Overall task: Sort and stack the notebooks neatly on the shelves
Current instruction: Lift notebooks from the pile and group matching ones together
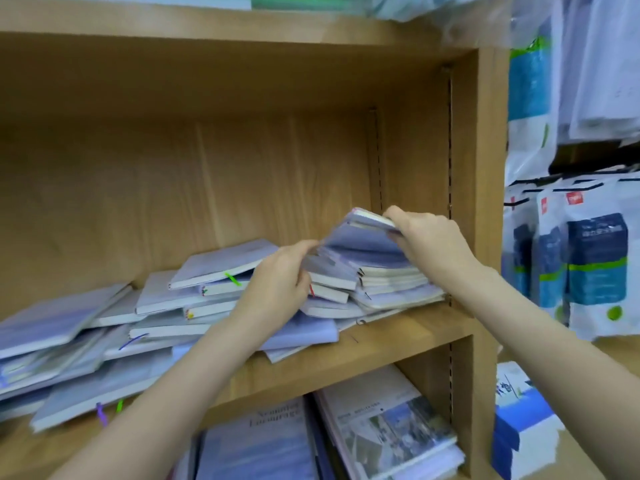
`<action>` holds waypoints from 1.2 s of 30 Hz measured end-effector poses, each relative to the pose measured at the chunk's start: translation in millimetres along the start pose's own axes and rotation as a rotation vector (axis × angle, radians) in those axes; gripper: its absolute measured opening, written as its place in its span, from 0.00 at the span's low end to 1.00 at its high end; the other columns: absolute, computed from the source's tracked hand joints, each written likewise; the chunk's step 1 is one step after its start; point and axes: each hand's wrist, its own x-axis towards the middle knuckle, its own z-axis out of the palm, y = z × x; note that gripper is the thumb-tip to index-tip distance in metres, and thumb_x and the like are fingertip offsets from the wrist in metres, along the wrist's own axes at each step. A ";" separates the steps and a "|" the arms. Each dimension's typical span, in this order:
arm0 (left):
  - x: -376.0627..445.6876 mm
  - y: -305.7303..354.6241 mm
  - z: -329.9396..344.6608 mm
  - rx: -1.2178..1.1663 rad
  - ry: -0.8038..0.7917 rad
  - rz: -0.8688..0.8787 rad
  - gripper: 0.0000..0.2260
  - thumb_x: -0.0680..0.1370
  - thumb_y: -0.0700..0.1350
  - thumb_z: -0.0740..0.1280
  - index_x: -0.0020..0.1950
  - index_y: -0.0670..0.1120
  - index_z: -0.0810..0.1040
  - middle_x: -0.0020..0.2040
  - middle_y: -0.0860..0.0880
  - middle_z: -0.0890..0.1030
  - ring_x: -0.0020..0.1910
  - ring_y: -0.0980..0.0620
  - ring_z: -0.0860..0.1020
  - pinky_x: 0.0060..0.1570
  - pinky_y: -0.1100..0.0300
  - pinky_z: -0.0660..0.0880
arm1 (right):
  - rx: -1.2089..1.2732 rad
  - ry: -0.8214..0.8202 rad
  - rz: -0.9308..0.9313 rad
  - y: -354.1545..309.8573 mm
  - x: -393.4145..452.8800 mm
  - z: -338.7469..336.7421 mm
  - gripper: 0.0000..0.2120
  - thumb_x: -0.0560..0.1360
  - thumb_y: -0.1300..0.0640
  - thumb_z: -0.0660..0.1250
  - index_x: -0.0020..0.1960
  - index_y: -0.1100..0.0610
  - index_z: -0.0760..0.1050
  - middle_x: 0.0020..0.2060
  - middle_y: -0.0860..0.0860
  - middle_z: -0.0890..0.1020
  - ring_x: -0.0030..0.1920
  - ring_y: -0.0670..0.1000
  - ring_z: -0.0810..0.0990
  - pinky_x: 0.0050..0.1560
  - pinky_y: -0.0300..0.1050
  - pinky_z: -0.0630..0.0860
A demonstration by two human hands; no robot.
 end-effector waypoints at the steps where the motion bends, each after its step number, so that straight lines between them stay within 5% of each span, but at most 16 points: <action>1: -1.8 -4.7 -0.3 0.047 0.067 0.013 0.22 0.75 0.33 0.58 0.68 0.46 0.71 0.55 0.42 0.78 0.51 0.45 0.75 0.46 0.63 0.63 | 0.011 -0.077 -0.051 2.8 4.5 3.4 0.11 0.80 0.49 0.58 0.56 0.56 0.68 0.42 0.53 0.78 0.40 0.57 0.77 0.36 0.48 0.74; 5: -9.2 -22.5 4.7 0.186 0.177 0.209 0.20 0.70 0.35 0.54 0.57 0.40 0.78 0.53 0.43 0.80 0.58 0.48 0.71 0.57 0.60 0.62 | -0.009 -0.515 -0.133 7.5 7.6 13.8 0.30 0.73 0.35 0.57 0.64 0.56 0.66 0.50 0.55 0.78 0.53 0.56 0.74 0.44 0.47 0.70; 11: -20.3 -32.0 8.0 0.251 0.167 0.196 0.21 0.69 0.40 0.52 0.54 0.40 0.79 0.56 0.45 0.81 0.59 0.52 0.67 0.58 0.57 0.60 | -0.062 -0.330 -0.133 9.0 -8.9 13.6 0.16 0.81 0.50 0.56 0.65 0.52 0.71 0.50 0.53 0.78 0.54 0.56 0.76 0.42 0.46 0.70; 16: -36.1 -33.2 -0.3 0.265 0.172 0.209 0.22 0.70 0.40 0.51 0.59 0.41 0.76 0.63 0.45 0.77 0.60 0.50 0.68 0.62 0.51 0.63 | -0.011 -0.504 0.013 8.5 -9.1 19.7 0.17 0.82 0.57 0.53 0.70 0.51 0.65 0.51 0.57 0.78 0.50 0.59 0.76 0.42 0.48 0.70; 21: -62.6 -61.0 -33.0 0.321 0.239 0.066 0.22 0.69 0.39 0.52 0.59 0.42 0.74 0.62 0.44 0.76 0.58 0.49 0.70 0.60 0.52 0.61 | 0.185 -0.425 -0.043 -29.7 -0.7 7.8 0.19 0.79 0.58 0.60 0.69 0.57 0.66 0.57 0.58 0.76 0.57 0.58 0.73 0.56 0.53 0.73; 28: -113.5 -98.4 -74.5 0.453 0.247 -0.242 0.22 0.70 0.46 0.53 0.57 0.42 0.77 0.62 0.41 0.76 0.56 0.41 0.75 0.57 0.50 0.59 | 0.470 -0.237 -0.211 -121.6 18.9 -28.5 0.22 0.79 0.55 0.61 0.72 0.54 0.64 0.68 0.52 0.70 0.67 0.53 0.66 0.62 0.38 0.57; 36: -189.6 -162.7 -145.7 0.491 0.189 -0.416 0.20 0.68 0.46 0.55 0.54 0.41 0.79 0.58 0.41 0.79 0.52 0.38 0.78 0.51 0.42 0.71 | 0.628 -0.175 -0.411 -241.8 40.2 -17.4 0.14 0.80 0.64 0.58 0.64 0.61 0.73 0.64 0.56 0.74 0.67 0.55 0.67 0.54 0.27 0.51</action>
